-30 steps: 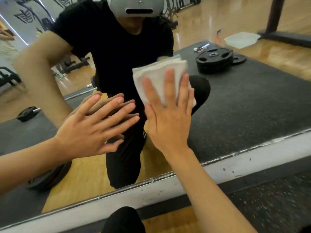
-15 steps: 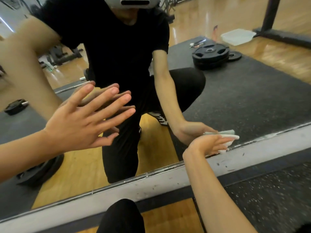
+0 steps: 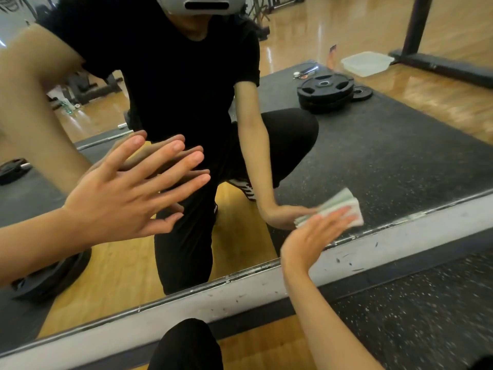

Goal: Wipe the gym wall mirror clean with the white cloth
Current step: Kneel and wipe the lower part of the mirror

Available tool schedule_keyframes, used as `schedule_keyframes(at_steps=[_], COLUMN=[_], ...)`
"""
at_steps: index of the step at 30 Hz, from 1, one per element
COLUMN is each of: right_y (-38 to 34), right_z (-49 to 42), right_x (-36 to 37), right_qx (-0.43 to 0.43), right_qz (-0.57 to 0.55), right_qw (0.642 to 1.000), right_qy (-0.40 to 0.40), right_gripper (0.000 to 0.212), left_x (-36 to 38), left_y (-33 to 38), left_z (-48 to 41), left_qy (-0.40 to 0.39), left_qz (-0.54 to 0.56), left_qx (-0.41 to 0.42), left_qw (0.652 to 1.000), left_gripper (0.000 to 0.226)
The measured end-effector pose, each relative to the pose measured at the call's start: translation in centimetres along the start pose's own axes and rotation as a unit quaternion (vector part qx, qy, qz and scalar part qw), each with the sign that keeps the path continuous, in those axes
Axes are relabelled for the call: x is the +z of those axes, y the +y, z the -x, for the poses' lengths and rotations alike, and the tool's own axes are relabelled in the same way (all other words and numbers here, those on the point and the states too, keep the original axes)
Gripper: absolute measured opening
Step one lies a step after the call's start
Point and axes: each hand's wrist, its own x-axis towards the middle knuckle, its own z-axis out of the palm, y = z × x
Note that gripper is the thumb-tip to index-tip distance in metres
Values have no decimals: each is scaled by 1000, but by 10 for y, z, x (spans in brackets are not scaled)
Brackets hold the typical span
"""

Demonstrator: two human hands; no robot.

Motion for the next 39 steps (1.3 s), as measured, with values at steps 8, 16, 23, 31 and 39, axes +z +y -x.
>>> schedule_keyframes(at_steps=[8,16,23,31,39], right_y=[-71,-194,-87,-219,-255], right_z=[-9,28,6,2,13], right_x=[11,36,-9,37,49], right_qx=[125,-462,-332,-103,-598], right_qz=[-90,149,154,17,195], right_qw=[988,865,919,994,775], right_qy=[26,-127,-145,34,-67], right_gripper=[60,58,62,56,51], left_x=[-2,0,7,12,14], left_y=[-4,-2,0,6,8], left_z=[-2,0,3,3,3], left_qy=[-16,-37,-12,37,24], left_qz=[-12,37,73,59,94], left_qx=[7,18,15,-8,-18], left_qw=[1000,998,997,998,995], left_gripper=[77,78,86,91,94])
